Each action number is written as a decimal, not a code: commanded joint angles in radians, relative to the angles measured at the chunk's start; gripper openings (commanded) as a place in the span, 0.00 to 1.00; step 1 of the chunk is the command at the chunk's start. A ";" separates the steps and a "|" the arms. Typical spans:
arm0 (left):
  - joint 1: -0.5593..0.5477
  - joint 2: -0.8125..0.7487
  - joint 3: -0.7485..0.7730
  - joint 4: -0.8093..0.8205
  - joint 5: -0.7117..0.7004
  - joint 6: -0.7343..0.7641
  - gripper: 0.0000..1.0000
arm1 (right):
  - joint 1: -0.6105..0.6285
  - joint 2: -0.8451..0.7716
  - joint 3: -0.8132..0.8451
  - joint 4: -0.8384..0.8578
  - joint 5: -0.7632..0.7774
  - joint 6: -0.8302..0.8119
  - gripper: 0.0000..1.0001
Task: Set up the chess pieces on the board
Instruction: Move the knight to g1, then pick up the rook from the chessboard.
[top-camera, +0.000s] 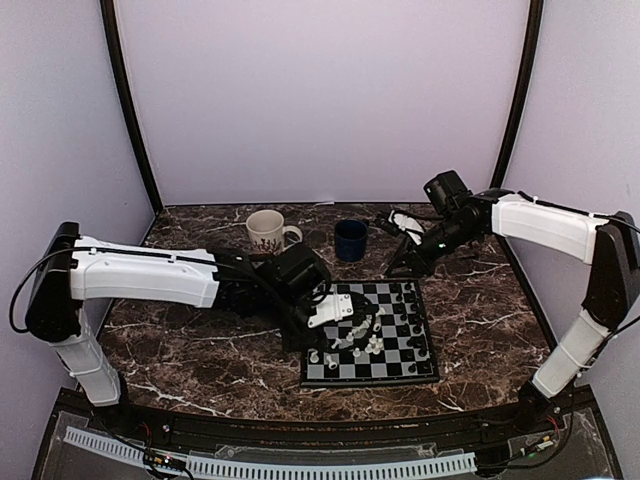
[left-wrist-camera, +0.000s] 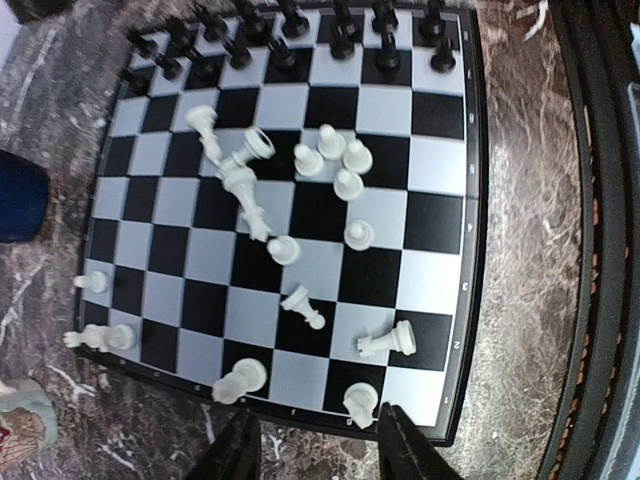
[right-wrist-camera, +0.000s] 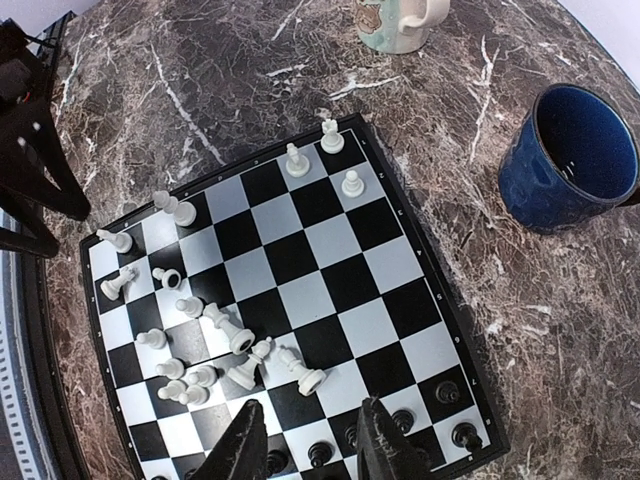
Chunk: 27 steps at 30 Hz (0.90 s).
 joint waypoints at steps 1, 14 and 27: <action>0.024 -0.164 -0.054 0.061 -0.019 -0.058 0.42 | 0.019 -0.056 0.053 -0.072 -0.029 0.010 0.33; 0.380 -0.453 -0.315 0.426 -0.236 -0.282 0.47 | 0.424 0.054 0.059 -0.051 0.180 0.133 0.31; 0.458 -0.533 -0.421 0.534 -0.215 -0.286 0.49 | 0.614 0.216 0.106 0.010 0.358 0.247 0.37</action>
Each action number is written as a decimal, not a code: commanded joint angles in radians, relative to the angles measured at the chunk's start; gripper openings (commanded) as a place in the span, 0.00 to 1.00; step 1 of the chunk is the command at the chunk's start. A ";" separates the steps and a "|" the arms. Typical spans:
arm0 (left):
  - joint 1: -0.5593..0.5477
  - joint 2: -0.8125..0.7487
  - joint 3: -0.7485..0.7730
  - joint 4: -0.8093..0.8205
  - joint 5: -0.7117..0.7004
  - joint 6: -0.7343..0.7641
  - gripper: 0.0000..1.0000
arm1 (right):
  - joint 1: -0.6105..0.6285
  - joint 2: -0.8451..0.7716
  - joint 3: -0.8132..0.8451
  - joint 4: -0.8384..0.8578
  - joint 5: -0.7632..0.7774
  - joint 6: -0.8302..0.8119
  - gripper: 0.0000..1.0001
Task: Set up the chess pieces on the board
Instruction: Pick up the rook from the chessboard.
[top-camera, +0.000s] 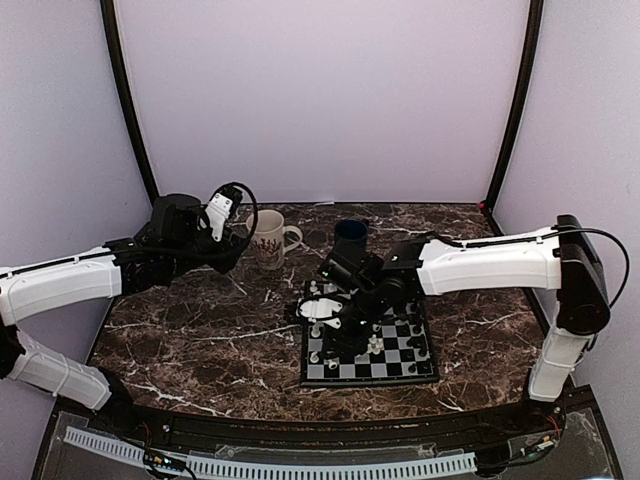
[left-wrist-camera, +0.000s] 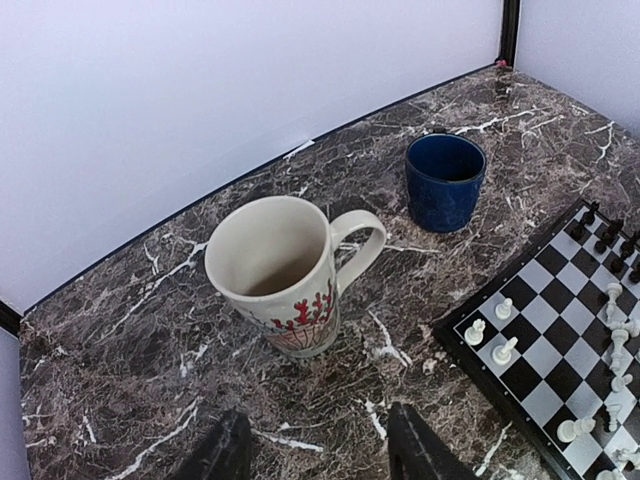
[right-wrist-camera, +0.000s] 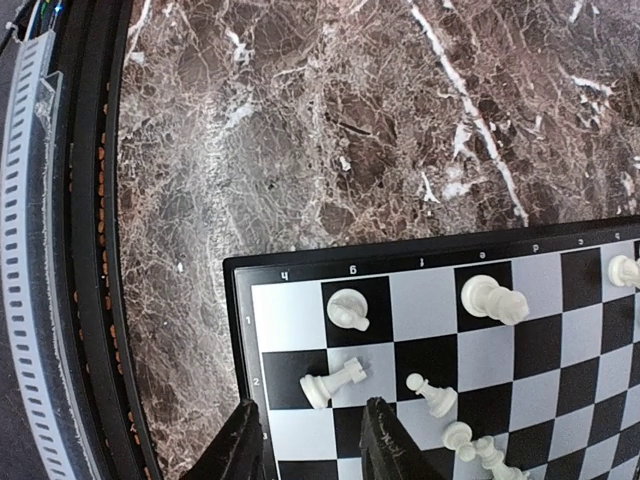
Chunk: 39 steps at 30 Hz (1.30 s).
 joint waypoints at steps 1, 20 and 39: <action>0.004 -0.046 -0.014 0.043 0.009 -0.006 0.49 | 0.022 0.045 0.026 0.019 0.056 0.048 0.40; 0.004 -0.076 -0.030 0.059 0.082 0.009 0.49 | 0.040 0.138 0.038 0.028 0.116 0.069 0.40; 0.005 -0.067 -0.027 0.057 0.092 0.012 0.48 | 0.039 0.138 0.004 0.022 0.155 0.046 0.39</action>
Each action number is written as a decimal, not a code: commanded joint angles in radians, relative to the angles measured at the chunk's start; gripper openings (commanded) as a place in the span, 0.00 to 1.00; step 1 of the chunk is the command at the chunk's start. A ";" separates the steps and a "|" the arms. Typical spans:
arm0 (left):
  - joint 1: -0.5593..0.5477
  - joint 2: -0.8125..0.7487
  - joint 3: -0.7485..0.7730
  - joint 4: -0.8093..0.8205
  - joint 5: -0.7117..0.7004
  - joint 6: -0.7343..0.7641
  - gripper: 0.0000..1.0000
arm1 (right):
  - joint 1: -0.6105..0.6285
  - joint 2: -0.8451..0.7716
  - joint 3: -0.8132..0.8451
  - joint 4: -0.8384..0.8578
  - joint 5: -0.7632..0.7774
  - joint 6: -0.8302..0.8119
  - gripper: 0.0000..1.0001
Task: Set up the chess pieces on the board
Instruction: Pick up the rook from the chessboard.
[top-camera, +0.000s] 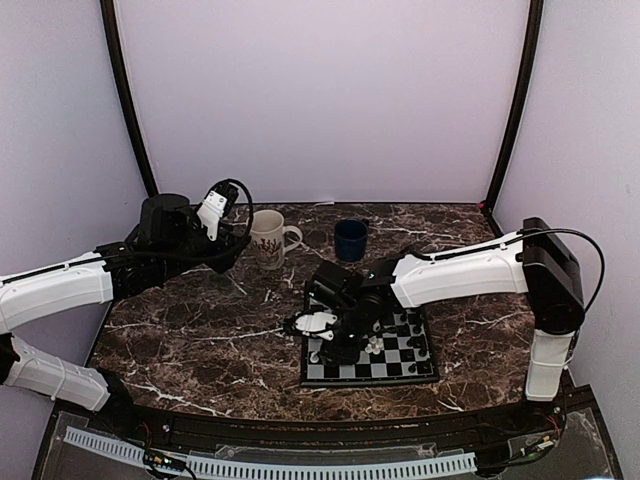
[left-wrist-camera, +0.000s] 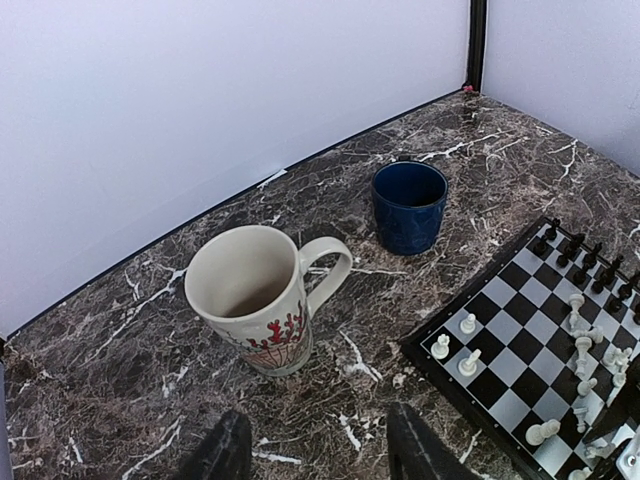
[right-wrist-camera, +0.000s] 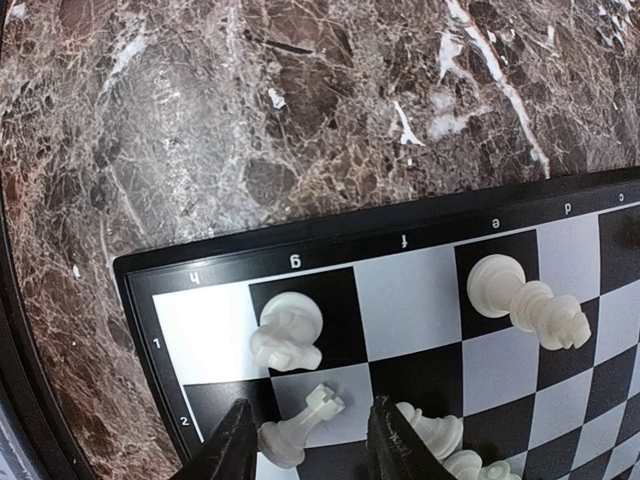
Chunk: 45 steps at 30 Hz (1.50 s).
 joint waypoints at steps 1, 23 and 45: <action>0.004 -0.002 0.004 0.011 0.015 0.009 0.48 | 0.010 -0.006 -0.019 0.006 0.022 -0.015 0.39; 0.003 -0.003 0.007 0.003 0.004 0.015 0.48 | 0.007 -0.041 -0.072 0.023 0.051 -0.020 0.32; 0.004 -0.001 0.010 -0.001 0.009 0.014 0.48 | -0.012 -0.053 -0.083 0.024 0.053 -0.018 0.23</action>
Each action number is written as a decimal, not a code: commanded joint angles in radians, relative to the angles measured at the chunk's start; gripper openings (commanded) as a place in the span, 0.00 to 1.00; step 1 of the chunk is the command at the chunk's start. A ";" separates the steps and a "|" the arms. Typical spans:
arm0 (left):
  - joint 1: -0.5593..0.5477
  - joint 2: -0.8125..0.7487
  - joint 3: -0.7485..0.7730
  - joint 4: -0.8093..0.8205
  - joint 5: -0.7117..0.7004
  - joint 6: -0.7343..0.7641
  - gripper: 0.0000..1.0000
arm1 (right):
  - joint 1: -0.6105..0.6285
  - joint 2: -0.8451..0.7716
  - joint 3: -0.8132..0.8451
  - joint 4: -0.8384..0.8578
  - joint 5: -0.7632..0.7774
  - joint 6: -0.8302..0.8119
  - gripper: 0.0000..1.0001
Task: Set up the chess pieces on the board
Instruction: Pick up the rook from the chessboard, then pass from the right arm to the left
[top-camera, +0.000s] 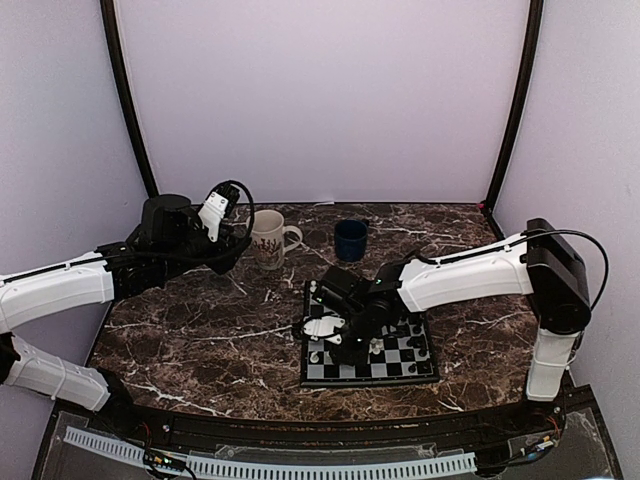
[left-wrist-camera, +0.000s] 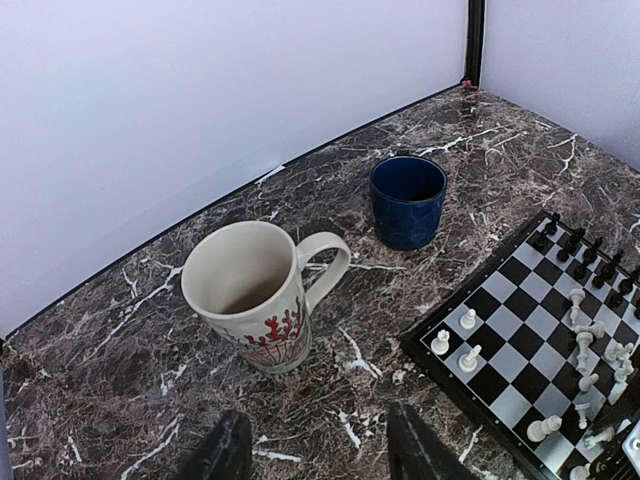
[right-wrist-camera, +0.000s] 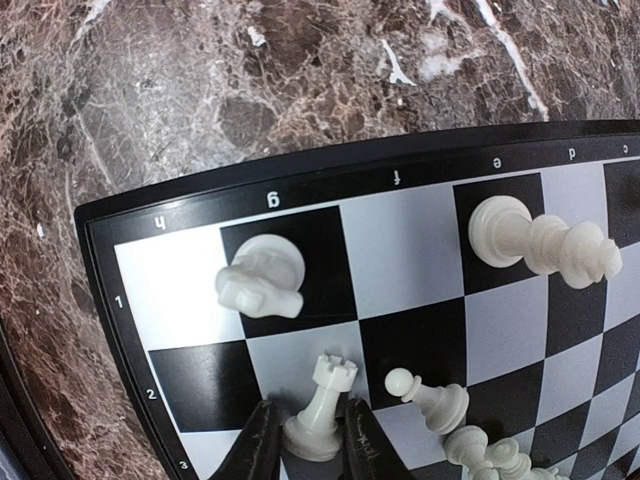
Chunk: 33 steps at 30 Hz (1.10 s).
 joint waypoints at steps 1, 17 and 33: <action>0.004 -0.006 0.011 0.003 0.006 0.009 0.48 | -0.005 -0.026 -0.007 -0.005 -0.004 0.000 0.22; 0.003 0.092 0.054 -0.037 0.298 -0.337 0.46 | -0.075 -0.183 0.041 -0.037 -0.184 -0.061 0.16; -0.063 0.268 -0.111 0.531 0.705 -0.911 0.44 | -0.206 -0.241 0.142 0.005 -0.236 -0.069 0.17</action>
